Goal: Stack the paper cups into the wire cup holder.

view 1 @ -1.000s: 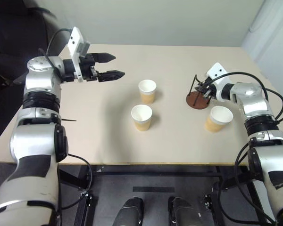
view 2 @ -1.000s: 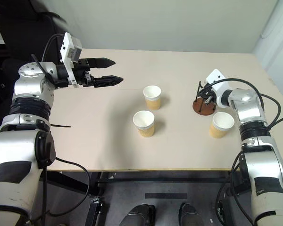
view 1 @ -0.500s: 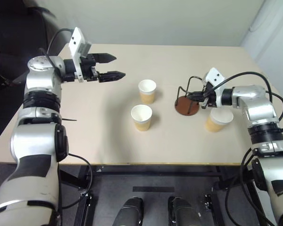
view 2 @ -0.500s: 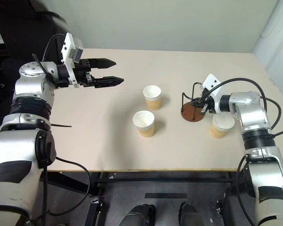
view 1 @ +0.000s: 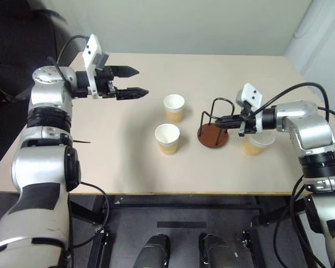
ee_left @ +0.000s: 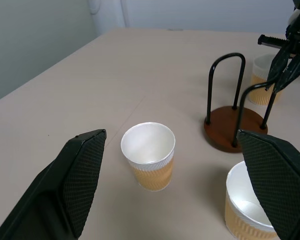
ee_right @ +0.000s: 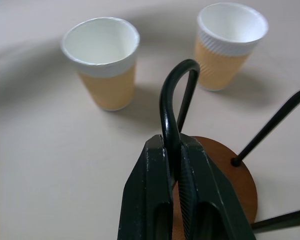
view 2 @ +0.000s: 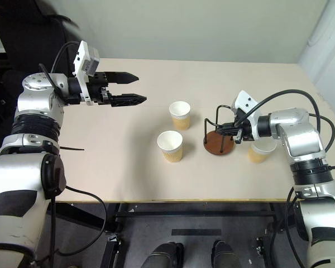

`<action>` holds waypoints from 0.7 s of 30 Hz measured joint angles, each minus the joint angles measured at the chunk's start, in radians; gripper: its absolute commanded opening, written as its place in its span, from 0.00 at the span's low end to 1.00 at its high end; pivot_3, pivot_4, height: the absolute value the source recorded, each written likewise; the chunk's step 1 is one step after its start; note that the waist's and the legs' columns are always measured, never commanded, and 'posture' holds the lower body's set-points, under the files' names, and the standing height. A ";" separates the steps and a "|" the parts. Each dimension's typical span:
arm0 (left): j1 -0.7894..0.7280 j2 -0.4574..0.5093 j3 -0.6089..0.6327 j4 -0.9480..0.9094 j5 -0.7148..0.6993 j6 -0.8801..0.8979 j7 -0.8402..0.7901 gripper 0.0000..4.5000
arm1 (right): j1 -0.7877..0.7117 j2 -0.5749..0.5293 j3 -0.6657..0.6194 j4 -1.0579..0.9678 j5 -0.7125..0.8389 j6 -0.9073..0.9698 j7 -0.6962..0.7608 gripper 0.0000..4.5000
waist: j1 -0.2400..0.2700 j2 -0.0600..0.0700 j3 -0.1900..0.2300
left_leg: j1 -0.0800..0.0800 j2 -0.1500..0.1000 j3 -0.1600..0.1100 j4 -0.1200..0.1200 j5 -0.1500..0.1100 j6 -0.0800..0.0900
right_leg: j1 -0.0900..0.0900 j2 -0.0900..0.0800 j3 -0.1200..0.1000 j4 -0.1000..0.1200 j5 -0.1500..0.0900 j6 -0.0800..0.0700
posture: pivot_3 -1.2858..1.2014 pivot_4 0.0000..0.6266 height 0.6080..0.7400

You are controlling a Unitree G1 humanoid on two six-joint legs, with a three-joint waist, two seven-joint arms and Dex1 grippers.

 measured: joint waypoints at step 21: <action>0.012 0.062 -0.076 -0.039 0.012 0.062 -0.138 1.00 | 0.017 0.025 0.055 -0.019 0.018 -0.015 -0.007 0.00 | -0.003 -0.001 -0.001 | 0.000 0.000 0.000 0.002 0.001 0.001 | 0.001 0.001 -0.001 0.000 0.000 0.000 | 0.52 0.24 1.00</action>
